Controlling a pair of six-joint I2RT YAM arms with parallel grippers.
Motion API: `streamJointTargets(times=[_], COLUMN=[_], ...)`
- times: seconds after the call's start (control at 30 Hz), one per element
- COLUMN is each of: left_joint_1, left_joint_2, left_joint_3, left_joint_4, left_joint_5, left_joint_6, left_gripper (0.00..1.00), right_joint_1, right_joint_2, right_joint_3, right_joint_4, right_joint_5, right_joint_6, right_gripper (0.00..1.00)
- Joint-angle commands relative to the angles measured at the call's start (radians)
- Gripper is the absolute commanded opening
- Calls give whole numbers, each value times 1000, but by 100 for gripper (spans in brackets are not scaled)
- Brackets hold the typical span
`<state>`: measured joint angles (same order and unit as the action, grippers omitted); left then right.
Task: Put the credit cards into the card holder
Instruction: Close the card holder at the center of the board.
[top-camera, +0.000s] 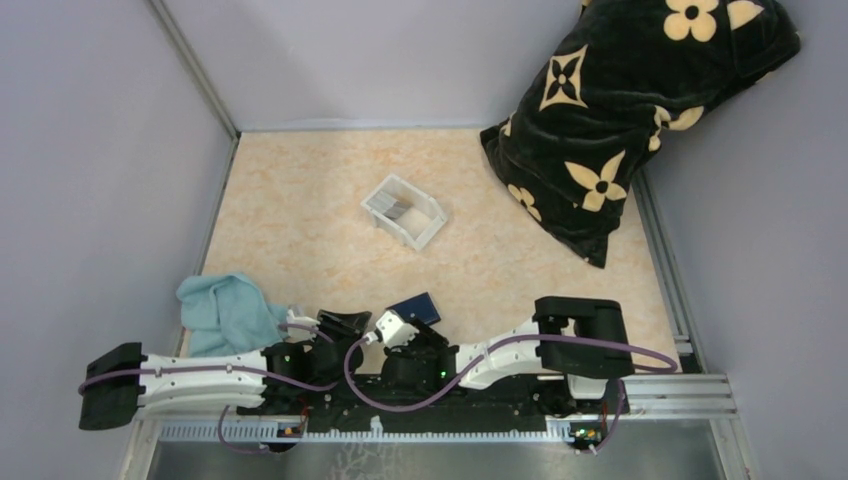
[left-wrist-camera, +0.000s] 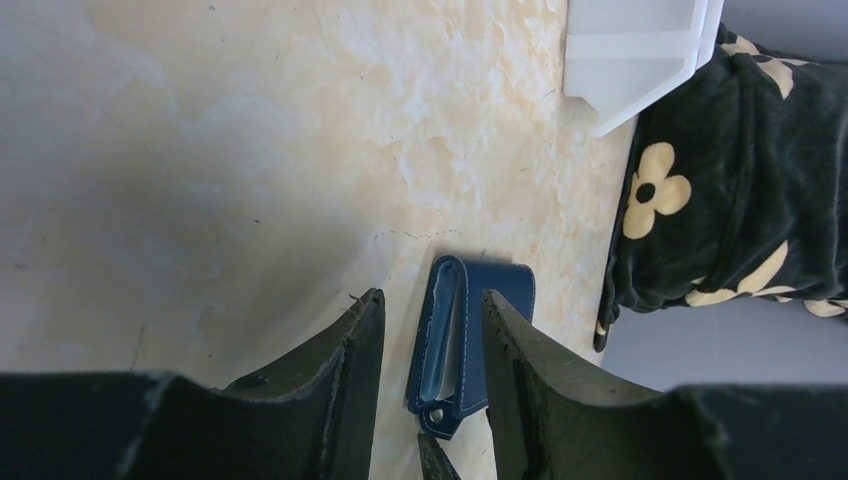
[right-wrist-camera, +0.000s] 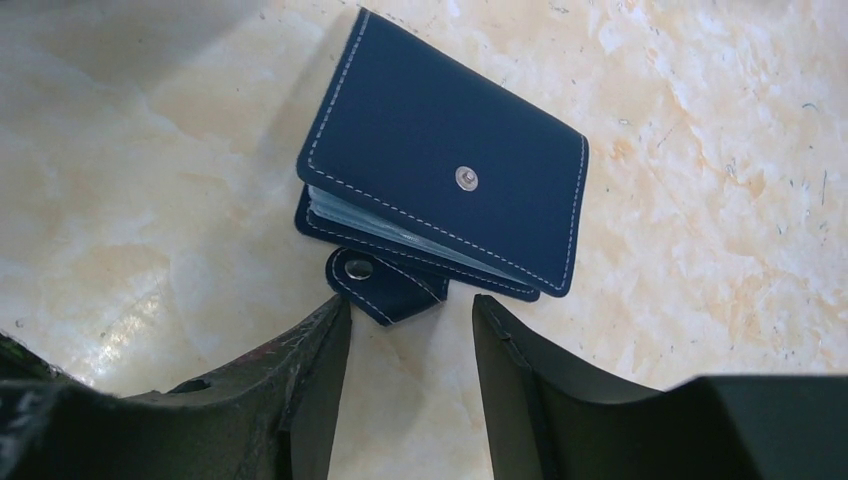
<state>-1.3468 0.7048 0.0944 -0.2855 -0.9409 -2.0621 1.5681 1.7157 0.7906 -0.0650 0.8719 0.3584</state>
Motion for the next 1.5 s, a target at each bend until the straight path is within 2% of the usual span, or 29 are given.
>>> streamJointTargets(times=[0.0,0.33,0.5,0.63,0.73,0.8,0.83,1.0,1.17,1.3,1.47], left_joint_1=[-6,-5,-5,-5,-5,-4,-3,8,34,57,98], left_joint_2=[16,28,39,52,62,66,71,96,143,173,249], left_joint_3=[-46,-73,-73,-74,-74,-75,-77,-87,-79,-91,-91], left_joint_4=[-22,24,36,66,83,98,113,300,441,592,801], left_joint_5=[-29,-25,-48,-68,-74,-77,-81,-87,-56,-11,81], left_joint_6=[-78,-86,-70,-34,-16,0,12,218,386,539,721], left_gripper=[47,48,50,52,53,54,54,55,56,56,56], right_joint_1=[7,7,7,7,7,7,7,5,-49,-114,-150], right_joint_2=[45,38,-15,-50,-55,-82,-97,-156,-257,-331,-341], right_joint_3=[32,13,-24,-53,-62,-68,-74,-102,-178,-238,-253], right_joint_4=[23,48,76,94,95,91,92,84,109,134,107], right_joint_5=[26,60,62,59,55,56,57,63,-11,-97,-135], right_joint_6=[-47,-57,-36,-31,-30,-29,-27,2,85,136,193], right_gripper=[47,25,21,13,12,1,0,0,0,0,0])
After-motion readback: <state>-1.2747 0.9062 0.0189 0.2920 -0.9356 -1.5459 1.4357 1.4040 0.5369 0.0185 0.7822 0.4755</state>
